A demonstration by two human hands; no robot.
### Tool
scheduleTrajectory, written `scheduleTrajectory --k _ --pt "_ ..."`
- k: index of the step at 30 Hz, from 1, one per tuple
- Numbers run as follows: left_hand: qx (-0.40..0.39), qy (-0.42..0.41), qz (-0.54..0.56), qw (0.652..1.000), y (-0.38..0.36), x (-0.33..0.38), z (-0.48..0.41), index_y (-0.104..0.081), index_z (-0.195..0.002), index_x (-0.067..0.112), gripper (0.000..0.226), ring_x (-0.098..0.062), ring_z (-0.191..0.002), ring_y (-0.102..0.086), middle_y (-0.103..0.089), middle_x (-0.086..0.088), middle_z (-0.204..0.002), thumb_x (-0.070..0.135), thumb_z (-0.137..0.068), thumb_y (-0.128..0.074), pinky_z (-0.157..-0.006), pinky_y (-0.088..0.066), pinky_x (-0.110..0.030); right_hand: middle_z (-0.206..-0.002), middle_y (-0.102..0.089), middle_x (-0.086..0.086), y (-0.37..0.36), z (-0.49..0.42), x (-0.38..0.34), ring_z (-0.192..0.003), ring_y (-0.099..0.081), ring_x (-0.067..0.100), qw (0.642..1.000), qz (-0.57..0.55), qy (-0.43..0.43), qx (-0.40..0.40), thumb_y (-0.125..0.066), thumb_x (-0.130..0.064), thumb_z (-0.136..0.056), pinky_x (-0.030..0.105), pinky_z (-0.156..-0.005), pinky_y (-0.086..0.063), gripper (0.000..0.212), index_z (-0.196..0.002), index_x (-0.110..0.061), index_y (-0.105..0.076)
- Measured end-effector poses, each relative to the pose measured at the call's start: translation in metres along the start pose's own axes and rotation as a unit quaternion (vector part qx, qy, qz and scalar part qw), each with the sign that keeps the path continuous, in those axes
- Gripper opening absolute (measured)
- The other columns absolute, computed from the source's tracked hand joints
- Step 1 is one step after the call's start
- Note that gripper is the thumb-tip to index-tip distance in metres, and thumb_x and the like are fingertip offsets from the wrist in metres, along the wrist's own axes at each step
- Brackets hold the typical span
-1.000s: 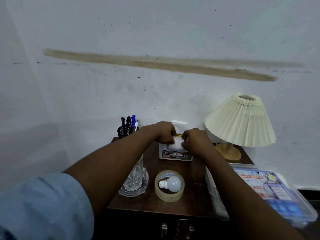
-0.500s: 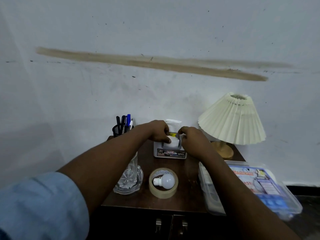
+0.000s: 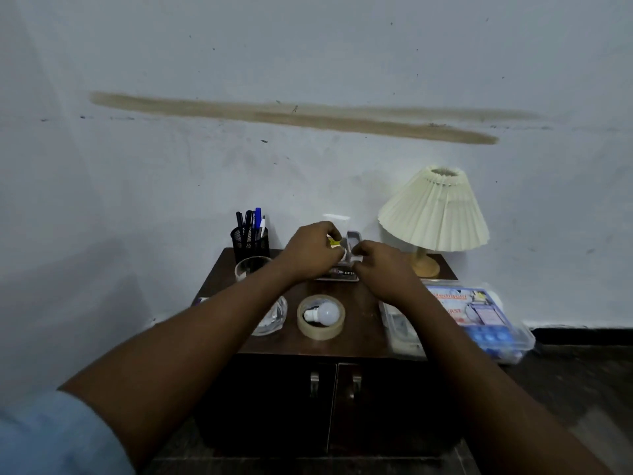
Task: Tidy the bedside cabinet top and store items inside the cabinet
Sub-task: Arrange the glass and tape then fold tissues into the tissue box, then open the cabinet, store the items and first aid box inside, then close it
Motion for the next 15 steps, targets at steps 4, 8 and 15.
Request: scheduleTrajectory --k 4,8,15 --pt "0.03 0.03 0.036 0.998 -0.016 0.002 0.06 -0.066 -0.095 0.019 0.009 -0.015 -0.075 -0.063 -0.066 0.004 -0.079 0.019 -0.086 -0.066 -0.068 -0.047 -0.03 -0.099 -0.073 0.002 0.009 0.044 -0.004 -0.093 -0.067 0.018 0.991 -0.115 -0.024 0.064 -0.062 -0.019 -0.089 0.034 -0.082 -0.051 0.016 -0.102 -0.014 -0.072" --pt "0.011 -0.01 0.013 1.0 -0.044 -0.004 0.12 -0.067 -0.088 0.015 0.004 -0.022 -0.082 -0.064 -0.07 -0.004 -0.089 0.016 -0.088 -0.064 -0.07 -0.047 -0.034 -0.089 -0.072 0.0 -0.019 0.097 -0.018 -0.083 -0.064 0.016 0.993 -0.107 -0.011 0.053 -0.059 -0.015 -0.086 0.027 -0.068 -0.041 0.011 -0.092 -0.017 -0.069" --pt "-0.147 -0.15 -0.2 0.957 -0.076 0.003 0.166 -0.064 -0.114 0.006 0.027 -0.031 -0.105 -0.057 -0.06 -0.012 -0.112 0.015 -0.09 -0.058 -0.085 -0.05 -0.045 -0.096 -0.07 0.017 -0.057 0.138 0.0 -0.092 -0.066 0.035 0.984 0.004 -0.131 -0.119 -0.053 -0.02 -0.088 0.031 -0.067 -0.042 0.014 -0.079 -0.011 -0.059"
Point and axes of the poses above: each hand's wrist, its own z-axis away from the middle knuckle, its own y-axis out of the back of the hand, x = y × z, the point moved 6 cm from there along -z, towards the middle knuckle
